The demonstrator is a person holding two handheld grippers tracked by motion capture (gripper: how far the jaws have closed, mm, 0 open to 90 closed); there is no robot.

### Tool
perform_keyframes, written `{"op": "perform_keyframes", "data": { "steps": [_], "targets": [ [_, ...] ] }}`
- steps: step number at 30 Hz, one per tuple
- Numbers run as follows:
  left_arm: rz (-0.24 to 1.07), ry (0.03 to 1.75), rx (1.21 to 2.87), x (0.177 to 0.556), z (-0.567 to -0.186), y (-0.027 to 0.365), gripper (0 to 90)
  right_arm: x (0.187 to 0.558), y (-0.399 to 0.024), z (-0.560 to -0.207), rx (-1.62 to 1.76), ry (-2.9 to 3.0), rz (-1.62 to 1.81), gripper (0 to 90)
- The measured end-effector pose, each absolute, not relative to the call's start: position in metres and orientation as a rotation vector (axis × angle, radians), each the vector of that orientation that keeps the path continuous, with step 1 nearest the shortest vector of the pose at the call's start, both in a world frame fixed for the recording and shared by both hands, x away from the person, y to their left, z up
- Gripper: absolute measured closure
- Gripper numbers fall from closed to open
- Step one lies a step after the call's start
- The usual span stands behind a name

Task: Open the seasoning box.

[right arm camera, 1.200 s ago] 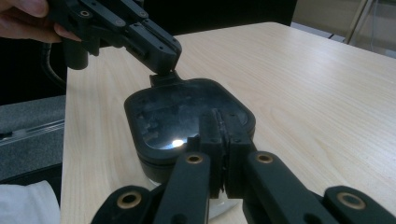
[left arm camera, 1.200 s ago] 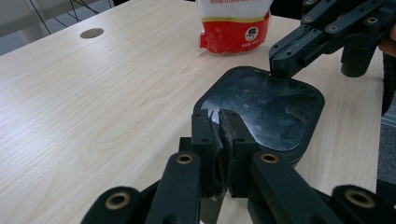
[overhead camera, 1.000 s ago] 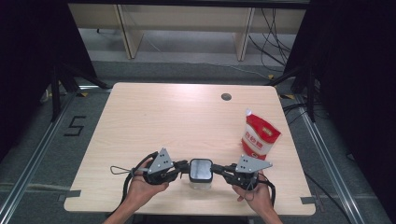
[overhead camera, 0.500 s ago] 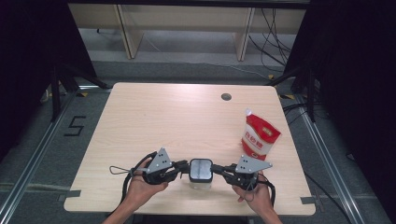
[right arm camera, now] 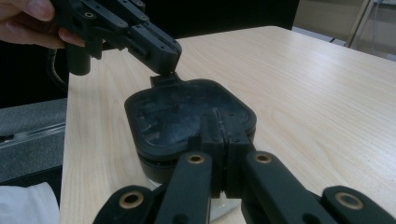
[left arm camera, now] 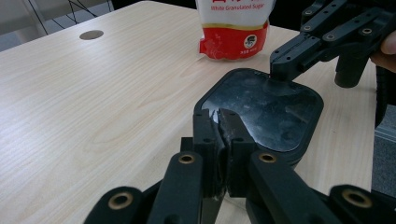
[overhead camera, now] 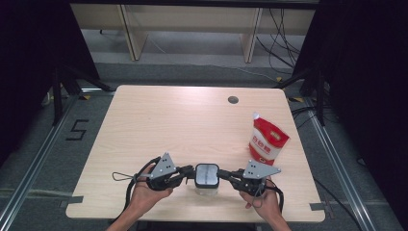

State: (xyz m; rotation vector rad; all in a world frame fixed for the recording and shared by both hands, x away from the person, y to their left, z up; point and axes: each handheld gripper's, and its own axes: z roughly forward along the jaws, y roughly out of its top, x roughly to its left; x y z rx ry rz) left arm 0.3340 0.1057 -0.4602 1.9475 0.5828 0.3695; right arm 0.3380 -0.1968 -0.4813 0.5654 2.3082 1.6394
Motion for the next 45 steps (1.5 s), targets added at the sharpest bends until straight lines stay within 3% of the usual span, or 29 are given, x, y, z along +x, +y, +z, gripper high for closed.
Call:
{"op": "perform_keyframes", "data": {
  "steps": [8, 45],
  "targets": [
    [0.378, 0.588, 1.931, 0.3339, -0.4615, 0.1058, 89.0, 0.3397, -0.1971, -0.4821, 0.543, 2.293, 1.651, 90.0],
    [0.408, 0.584, 1.917, 0.3308, -0.4637, 0.1048, 89.3, 0.3382, -0.1976, -0.4837, 0.593, 2.295, 1.681, 90.0]
  ]
}}
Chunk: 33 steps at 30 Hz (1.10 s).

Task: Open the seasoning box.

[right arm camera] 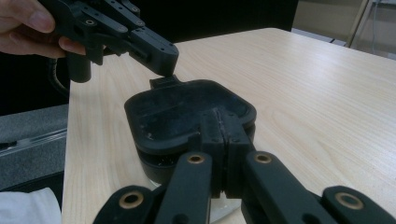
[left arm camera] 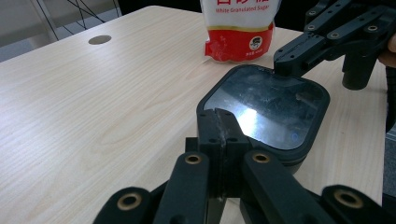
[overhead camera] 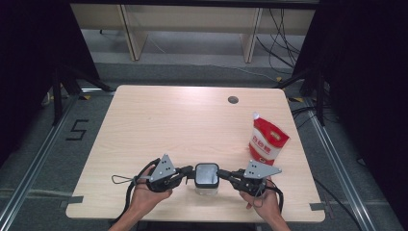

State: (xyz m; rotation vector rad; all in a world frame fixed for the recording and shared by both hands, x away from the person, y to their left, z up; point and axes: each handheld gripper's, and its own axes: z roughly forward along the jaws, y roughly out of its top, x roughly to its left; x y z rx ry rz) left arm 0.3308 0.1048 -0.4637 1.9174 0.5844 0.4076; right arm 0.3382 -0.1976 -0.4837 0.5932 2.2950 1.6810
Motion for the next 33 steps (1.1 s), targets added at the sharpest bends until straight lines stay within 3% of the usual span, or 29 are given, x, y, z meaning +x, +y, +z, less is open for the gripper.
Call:
{"op": "perform_keyframes", "data": {
  "steps": [33],
  "targets": [
    [0.418, 0.579, 1.907, 0.3305, -0.4651, 0.1046, 89.3, 0.3361, -0.2016, -0.4787, 0.61, 2.263, 1.701, 90.0]
  ]
}}
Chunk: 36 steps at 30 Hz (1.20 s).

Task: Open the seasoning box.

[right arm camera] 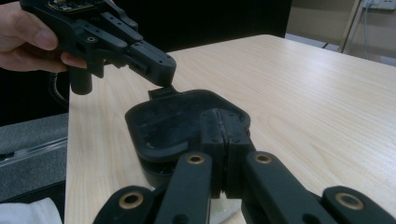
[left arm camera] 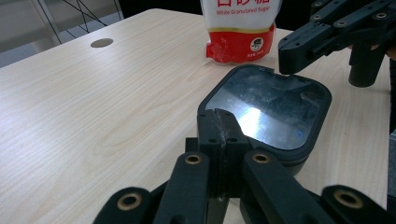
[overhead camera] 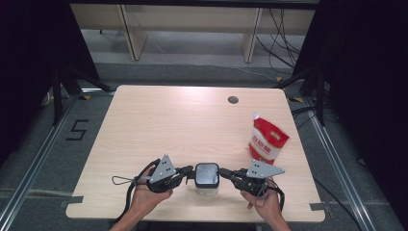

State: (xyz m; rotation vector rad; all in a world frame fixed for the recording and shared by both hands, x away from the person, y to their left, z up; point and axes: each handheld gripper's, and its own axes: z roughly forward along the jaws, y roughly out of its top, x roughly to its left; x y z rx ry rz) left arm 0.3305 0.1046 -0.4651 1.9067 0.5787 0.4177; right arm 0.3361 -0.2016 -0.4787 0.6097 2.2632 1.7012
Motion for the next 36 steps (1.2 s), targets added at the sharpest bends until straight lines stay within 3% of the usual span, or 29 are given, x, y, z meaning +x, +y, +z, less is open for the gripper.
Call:
{"op": "perform_keyframes", "data": {
  "steps": [36],
  "targets": [
    [0.415, 0.591, 1.9, 0.332, -0.469, 0.108, 89.2, 0.319, -0.195, -0.468, 0.51, 2.322, 1.507, 90.0]
  ]
}}
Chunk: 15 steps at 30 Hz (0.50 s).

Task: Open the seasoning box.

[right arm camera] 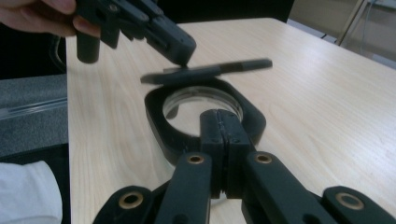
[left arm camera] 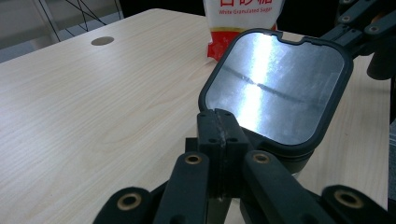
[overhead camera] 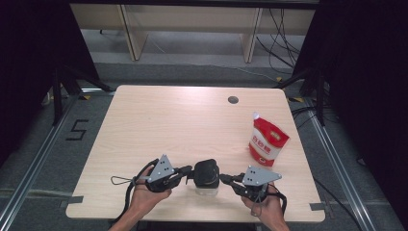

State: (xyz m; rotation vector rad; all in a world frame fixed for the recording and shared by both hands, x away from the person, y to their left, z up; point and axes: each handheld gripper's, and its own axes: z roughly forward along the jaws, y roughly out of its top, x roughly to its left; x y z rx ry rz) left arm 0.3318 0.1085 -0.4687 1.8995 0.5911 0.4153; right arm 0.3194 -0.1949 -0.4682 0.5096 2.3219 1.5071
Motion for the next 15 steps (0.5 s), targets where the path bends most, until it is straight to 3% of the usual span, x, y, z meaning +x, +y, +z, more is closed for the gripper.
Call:
{"op": "perform_keyframes", "data": {
  "steps": [8, 15],
  "targets": [
    [0.409, 0.591, 1.899, 0.333, -0.469, 0.109, 88.0, 0.314, -0.177, -0.461, 0.485, 2.342, 1.531, 90.0],
    [0.396, 0.61, 1.874, 0.335, -0.469, 0.12, 72.3, 0.316, -0.175, -0.459, 0.482, 2.325, 1.554, 90.0]
  ]
}}
